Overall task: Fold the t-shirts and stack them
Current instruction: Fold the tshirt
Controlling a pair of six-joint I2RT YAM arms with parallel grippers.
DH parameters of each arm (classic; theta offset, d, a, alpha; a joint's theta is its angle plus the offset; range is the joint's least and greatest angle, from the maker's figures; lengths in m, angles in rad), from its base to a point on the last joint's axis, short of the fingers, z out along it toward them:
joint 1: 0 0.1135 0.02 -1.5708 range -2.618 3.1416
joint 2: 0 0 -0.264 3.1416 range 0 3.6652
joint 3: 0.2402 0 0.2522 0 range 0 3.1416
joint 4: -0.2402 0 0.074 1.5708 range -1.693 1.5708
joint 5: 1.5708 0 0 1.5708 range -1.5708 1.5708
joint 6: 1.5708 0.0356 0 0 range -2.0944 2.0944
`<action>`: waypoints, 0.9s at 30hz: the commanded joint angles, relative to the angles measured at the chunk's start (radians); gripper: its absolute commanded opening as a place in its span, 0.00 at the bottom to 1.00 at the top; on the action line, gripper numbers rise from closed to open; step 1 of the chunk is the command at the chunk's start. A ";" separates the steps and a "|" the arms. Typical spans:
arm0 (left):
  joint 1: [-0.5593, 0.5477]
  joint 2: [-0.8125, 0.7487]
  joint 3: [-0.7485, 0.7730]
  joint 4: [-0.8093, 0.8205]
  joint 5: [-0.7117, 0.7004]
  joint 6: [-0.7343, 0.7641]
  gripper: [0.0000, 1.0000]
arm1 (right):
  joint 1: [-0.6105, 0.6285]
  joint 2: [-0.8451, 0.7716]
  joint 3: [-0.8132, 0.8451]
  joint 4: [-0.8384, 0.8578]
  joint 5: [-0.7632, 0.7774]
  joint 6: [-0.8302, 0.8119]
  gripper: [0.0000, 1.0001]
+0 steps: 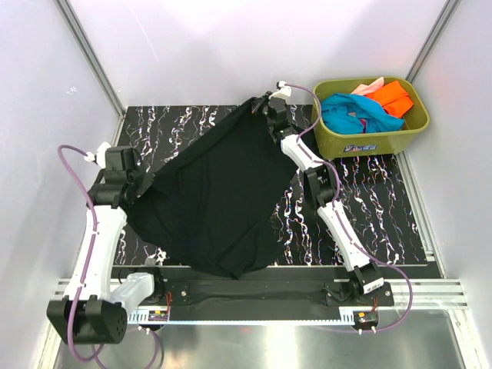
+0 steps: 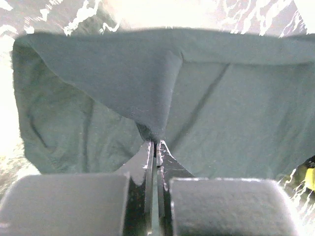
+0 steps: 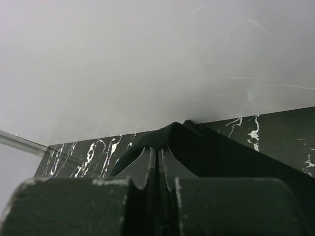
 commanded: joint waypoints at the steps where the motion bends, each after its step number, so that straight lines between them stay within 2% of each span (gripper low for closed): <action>1: 0.000 -0.055 0.076 -0.045 -0.058 0.001 0.00 | -0.021 -0.080 0.003 0.045 0.010 -0.001 0.04; 8: 0.001 -0.112 0.076 -0.071 -0.070 -0.040 0.00 | -0.038 -0.084 0.022 0.038 0.007 -0.004 0.05; 18: -0.012 -0.109 -0.007 -0.016 0.068 -0.123 0.00 | -0.044 -0.069 0.025 0.029 -0.007 -0.012 0.05; 20: -0.063 -0.113 -0.011 -0.016 0.043 -0.142 0.00 | -0.044 -0.067 0.026 0.029 -0.005 -0.010 0.06; 27: -0.100 -0.124 -0.042 -0.057 0.019 -0.174 0.00 | -0.044 -0.066 0.020 0.018 -0.012 -0.006 0.06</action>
